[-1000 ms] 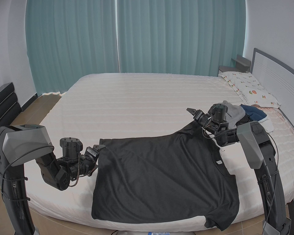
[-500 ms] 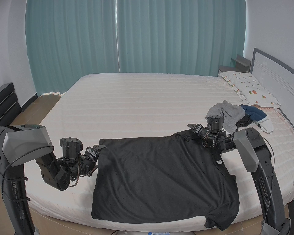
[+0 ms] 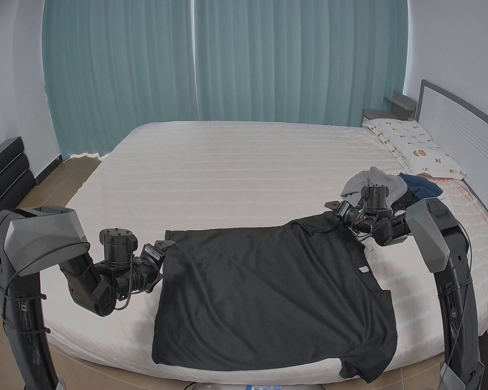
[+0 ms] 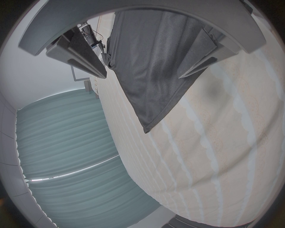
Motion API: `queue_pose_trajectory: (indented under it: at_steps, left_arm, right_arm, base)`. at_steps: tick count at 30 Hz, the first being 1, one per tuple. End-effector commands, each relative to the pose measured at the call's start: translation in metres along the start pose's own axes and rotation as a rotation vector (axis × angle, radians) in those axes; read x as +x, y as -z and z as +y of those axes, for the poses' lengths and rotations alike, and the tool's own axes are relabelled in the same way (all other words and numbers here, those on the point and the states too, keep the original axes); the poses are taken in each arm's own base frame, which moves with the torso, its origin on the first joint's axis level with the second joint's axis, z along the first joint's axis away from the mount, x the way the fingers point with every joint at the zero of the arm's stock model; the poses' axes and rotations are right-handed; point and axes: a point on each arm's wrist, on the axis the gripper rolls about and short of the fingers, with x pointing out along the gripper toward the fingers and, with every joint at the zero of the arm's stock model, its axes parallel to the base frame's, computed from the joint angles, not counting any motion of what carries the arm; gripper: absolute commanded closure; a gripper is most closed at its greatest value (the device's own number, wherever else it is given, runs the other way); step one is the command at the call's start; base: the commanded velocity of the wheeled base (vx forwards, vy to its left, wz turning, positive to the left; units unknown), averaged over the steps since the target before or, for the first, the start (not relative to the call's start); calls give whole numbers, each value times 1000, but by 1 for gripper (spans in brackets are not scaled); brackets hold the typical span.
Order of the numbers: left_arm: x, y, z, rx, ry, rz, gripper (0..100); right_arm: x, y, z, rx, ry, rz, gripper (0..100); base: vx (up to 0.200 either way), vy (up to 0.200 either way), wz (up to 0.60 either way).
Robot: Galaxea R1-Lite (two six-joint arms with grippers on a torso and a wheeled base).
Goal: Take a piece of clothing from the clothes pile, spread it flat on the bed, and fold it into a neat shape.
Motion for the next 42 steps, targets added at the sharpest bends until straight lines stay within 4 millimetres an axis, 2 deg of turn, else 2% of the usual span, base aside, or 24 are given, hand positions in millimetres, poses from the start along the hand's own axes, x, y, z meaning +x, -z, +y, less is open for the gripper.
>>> queue_pose_trajectory:
  at_steps: [1, 9, 23, 24, 32, 38, 42]
  left_arm:
    - [0, 0, 0, -1, -1, 0, 0]
    - [0, 0, 0, -1, -1, 0, 0]
    - [0, 0, 0, -1, -1, 0, 0]
    - [0, 0, 0, -1, -1, 0, 0]
    - [0, 0, 0, -1, -1, 0, 0]
    - [0, 0, 0, -1, -1, 0, 0]
    - [0, 0, 0, -1, -1, 0, 0]
  right_arm:
    - [-20, -20, -6, -32, 13, -4, 0]
    - [-20, -10, -25, -45, 37, 40, 0]
    - [-5, 17, -50, -47, 70, 83, 0]
    - [-4, 17, -50, -47, 70, 80, 100]
    - [-6, 5, -52, -42, 64, 33, 100]
    - [-6, -13, -53, -42, 65, -51, 100]
    - [-5, -16, -55, -42, 70, -73, 100]
  base:
    - [0, 0, 0]
    - [0, 0, 0]
    - [0, 0, 0]
    - [0, 0, 0]
    - [0, 0, 0]
    - [0, 0, 0]
    - [0, 0, 0]
